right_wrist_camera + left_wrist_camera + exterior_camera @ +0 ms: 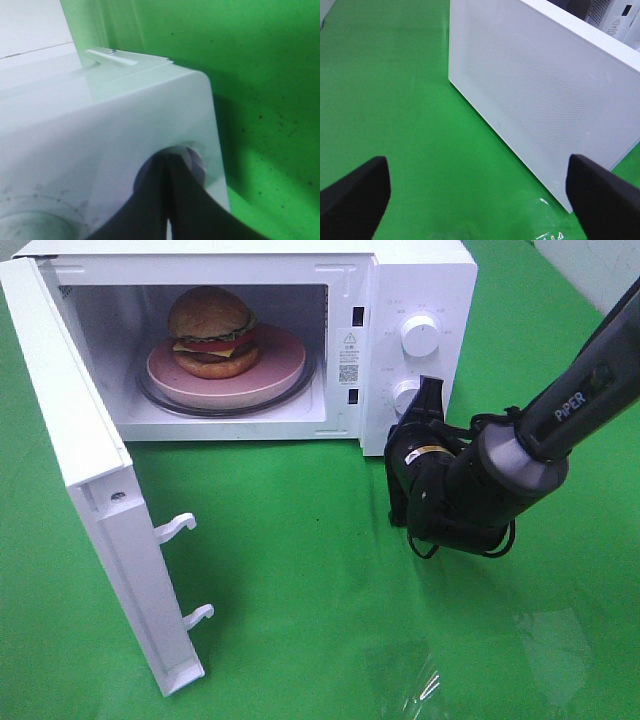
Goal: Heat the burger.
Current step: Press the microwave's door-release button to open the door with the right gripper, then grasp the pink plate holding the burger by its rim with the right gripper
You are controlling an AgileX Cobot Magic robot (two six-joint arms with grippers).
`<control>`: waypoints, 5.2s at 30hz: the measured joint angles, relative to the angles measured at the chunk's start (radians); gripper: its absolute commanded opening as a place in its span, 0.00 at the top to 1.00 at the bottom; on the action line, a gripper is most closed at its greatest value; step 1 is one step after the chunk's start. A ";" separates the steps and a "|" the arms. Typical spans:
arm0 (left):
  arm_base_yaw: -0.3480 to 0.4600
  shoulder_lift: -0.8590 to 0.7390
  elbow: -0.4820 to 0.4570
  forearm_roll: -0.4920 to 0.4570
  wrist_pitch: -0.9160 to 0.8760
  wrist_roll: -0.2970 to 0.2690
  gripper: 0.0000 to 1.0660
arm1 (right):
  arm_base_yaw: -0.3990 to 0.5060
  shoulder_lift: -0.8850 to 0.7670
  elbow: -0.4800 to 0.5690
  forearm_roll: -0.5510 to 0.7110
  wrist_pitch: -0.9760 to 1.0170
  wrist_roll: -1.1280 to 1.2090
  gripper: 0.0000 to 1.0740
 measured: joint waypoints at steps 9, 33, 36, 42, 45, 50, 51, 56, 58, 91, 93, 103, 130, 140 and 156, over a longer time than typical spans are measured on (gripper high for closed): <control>0.000 0.000 0.000 0.000 0.000 0.000 0.18 | -0.008 -0.077 0.105 -0.107 -0.026 0.020 1.00; 0.000 0.000 0.000 0.000 0.000 0.000 0.18 | -0.009 -0.482 0.318 -0.341 0.355 -0.361 0.98; 0.000 0.000 0.000 0.000 0.000 0.000 0.18 | -0.009 -0.513 0.318 -0.342 0.393 -0.424 0.98; 0.000 0.000 0.000 0.000 0.000 0.000 0.18 | -0.009 -0.600 0.319 -0.342 0.570 -0.660 0.98; 0.000 0.000 0.000 0.000 0.000 0.000 0.18 | -0.009 -0.624 0.319 -0.342 0.612 -0.719 0.98; 0.000 0.000 0.000 0.000 0.000 0.000 0.18 | -0.009 -0.692 0.314 -0.348 0.743 -0.865 0.97; 0.000 0.000 0.000 0.000 0.000 0.000 0.18 | -0.009 -0.692 0.314 -0.348 0.743 -0.865 0.97; 0.000 0.000 0.000 0.000 0.000 0.000 0.18 | -0.009 -0.709 0.261 -0.413 0.902 -0.953 0.97; 0.000 0.000 0.000 0.000 0.000 0.000 0.18 | -0.009 -0.712 0.233 -0.454 0.971 -0.984 0.97; 0.000 0.000 0.000 0.000 0.000 0.000 0.18 | -0.009 -0.713 0.109 -0.685 1.413 -2.043 0.94; 0.000 0.000 0.000 0.000 0.000 0.000 0.18 | -0.009 -0.713 0.109 -0.685 1.416 -2.104 0.93; 0.000 0.000 0.000 0.000 0.000 0.000 0.18 | -0.009 -0.713 0.109 -0.765 1.403 -2.428 0.88; 0.000 0.000 0.000 0.000 0.000 0.000 0.18 | 0.048 -0.583 -0.063 -1.172 1.246 -2.260 0.10; 0.000 0.000 0.000 0.000 0.000 0.000 0.18 | 0.049 -0.464 -0.186 -1.231 1.191 -2.229 0.11; 0.000 0.000 0.000 0.000 0.000 0.000 0.18 | 0.099 -0.231 -0.410 -1.272 1.163 -2.228 0.15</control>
